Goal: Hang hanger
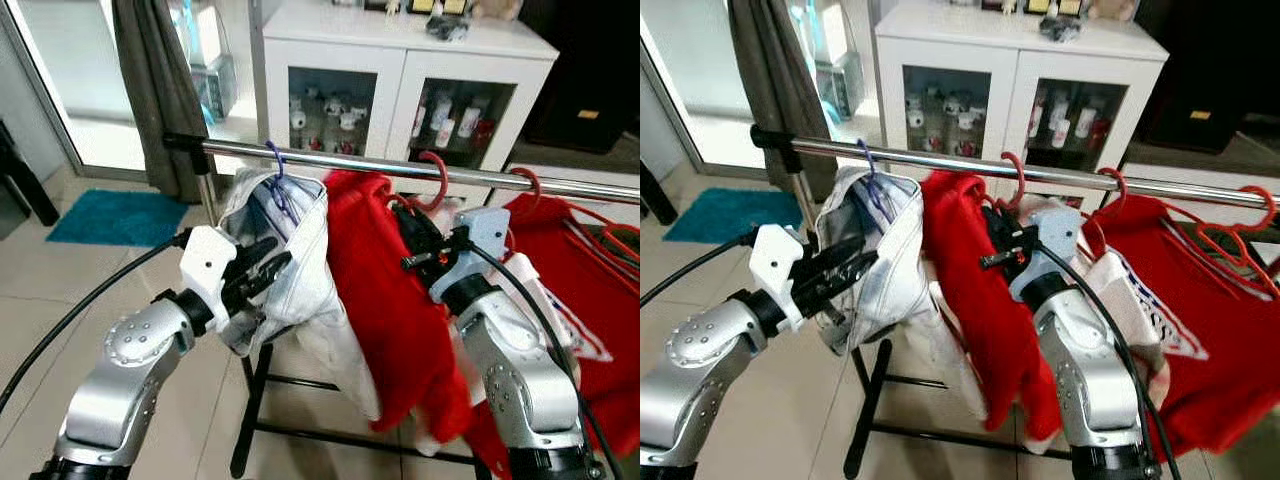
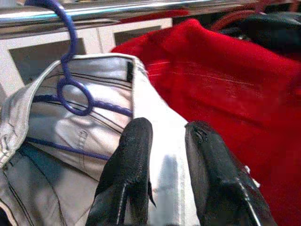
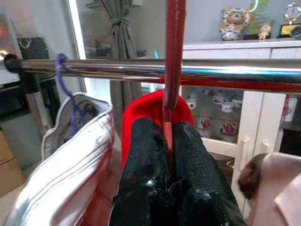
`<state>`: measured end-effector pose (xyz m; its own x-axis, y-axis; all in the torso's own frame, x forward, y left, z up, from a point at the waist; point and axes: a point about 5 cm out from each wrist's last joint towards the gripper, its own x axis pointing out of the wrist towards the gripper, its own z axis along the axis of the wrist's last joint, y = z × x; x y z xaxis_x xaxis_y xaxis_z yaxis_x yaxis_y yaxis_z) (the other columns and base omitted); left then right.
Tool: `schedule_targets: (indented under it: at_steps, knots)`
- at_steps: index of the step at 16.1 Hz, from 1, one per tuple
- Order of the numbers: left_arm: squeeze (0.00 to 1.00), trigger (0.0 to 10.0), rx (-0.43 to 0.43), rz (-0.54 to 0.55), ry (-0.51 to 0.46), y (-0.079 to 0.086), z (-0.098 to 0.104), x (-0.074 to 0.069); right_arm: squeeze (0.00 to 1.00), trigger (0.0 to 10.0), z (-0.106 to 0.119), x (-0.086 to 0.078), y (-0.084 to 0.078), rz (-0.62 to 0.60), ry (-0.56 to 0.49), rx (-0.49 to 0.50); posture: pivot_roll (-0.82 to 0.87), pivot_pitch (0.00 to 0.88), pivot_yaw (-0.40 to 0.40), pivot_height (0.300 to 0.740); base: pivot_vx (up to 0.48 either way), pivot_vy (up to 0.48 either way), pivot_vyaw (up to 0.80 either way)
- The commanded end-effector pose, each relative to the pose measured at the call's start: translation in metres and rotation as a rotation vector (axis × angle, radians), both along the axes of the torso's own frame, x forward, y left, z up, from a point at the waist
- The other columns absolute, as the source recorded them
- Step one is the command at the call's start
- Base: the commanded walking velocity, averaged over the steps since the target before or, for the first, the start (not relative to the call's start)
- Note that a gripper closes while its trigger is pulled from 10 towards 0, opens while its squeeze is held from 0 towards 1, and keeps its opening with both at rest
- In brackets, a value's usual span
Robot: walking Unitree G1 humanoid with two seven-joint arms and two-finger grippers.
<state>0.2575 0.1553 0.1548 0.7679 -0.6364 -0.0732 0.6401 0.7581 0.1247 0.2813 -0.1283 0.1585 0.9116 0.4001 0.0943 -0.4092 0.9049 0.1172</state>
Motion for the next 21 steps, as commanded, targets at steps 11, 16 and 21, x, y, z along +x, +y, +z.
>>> schedule_targets:
  at_steps: [11,16,21]
  knots:
    - [0.0,10.0,0.059,-0.179,0.007,-0.007,0.008,-0.007,0.0,10.0,0.015,0.063,0.016,-0.073,0.22,-0.127,-0.08,0.0,-0.03,0.74,0.0,0.0,0.0]
    - [0.0,10.0,0.064,-0.181,0.019,-0.007,0.007,-0.01,0.0,10.0,-0.005,0.056,0.02,-0.015,0.368,-0.175,-0.08,0.0,-0.032,0.74,0.0,0.0,0.0]
    - [0.0,10.0,-0.024,0.053,-0.006,-0.001,0.004,0.007,1.0,10.0,0.015,0.038,0.012,0.086,0.15,-0.115,-0.09,0.0,-0.018,0.74,0.0,0.0,0.0]
